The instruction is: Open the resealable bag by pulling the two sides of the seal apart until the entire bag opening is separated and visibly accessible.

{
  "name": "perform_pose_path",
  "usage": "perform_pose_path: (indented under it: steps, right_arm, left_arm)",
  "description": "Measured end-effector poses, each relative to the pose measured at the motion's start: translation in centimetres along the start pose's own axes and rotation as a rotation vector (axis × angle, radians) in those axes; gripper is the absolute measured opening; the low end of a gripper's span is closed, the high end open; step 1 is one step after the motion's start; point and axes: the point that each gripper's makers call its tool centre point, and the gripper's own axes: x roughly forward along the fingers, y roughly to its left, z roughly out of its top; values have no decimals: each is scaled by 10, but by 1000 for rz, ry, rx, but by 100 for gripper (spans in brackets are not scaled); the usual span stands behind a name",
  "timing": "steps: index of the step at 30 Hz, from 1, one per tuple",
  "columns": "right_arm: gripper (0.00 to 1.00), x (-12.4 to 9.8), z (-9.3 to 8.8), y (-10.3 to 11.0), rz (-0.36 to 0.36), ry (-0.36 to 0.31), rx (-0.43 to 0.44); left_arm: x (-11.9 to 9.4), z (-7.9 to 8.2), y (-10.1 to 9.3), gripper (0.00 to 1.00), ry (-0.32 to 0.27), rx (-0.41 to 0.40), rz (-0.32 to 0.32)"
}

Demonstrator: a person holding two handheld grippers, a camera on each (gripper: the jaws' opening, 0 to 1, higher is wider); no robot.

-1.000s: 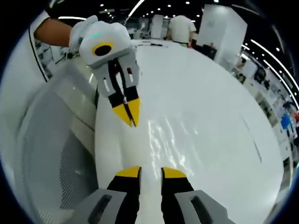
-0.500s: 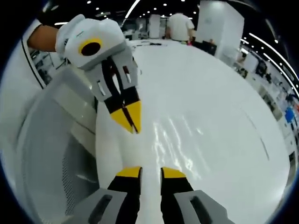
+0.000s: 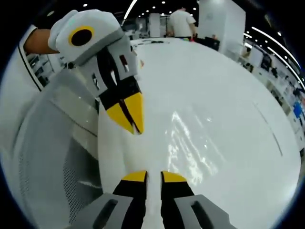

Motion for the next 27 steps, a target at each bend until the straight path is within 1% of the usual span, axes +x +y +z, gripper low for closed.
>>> perform_pose_path:
  steps: [1,5,8,11,14,16,18,24,27]
  right_arm:
    - [0,0,0,0,1,1,4]
    - [0,2,-1,1,10,8,30]
    - [0,3,-1,2,8,18,36]
    - [0,4,0,4,19,30,65]
    - [0,5,1,5,26,43,90]
    - [0,6,2,5,27,50,102]
    - [0,6,4,4,22,56,114]
    - [0,8,4,4,23,76,131]
    - [0,9,4,4,21,83,128]
  left_arm:
    - [0,0,-1,0,1,-1,-5]
    - [1,-1,-2,0,2,0,-13]
    - [0,3,-3,1,-6,17,-13]
    - [-1,3,-3,7,-4,35,-9]
    - [-1,6,-4,10,-12,48,-16]
    - [-1,8,-7,10,-15,58,-27]
    - [0,11,-9,11,-8,87,-31]
    - [1,18,-7,11,-14,112,-29]
    - [2,18,-10,10,6,153,-47]
